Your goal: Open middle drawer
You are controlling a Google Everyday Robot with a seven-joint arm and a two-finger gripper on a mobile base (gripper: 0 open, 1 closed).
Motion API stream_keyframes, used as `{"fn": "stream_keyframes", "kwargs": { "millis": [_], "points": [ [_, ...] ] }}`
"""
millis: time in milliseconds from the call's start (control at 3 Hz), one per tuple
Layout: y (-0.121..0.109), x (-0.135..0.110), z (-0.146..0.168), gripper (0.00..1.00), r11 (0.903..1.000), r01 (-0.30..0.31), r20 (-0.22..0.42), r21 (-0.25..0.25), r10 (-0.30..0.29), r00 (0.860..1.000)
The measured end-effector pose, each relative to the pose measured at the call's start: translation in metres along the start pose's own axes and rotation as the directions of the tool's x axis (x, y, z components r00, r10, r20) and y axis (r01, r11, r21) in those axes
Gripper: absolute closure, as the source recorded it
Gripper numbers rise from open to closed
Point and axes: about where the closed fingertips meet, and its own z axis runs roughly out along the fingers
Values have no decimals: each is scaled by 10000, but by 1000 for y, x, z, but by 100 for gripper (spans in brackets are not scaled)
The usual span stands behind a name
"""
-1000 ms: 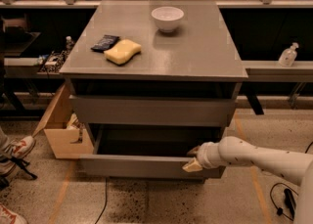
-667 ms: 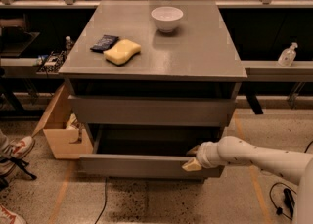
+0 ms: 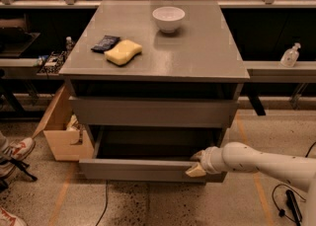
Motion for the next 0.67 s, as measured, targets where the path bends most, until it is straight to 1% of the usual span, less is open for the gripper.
{"fn": "stream_keyframes", "kwargs": {
  "millis": [333, 667],
  "points": [
    [0, 0, 0, 100, 10000, -1, 0, 0, 1, 10000],
    [8, 10, -7, 100, 9996, -260, -68, 120, 261, 9996]
  ]
}}
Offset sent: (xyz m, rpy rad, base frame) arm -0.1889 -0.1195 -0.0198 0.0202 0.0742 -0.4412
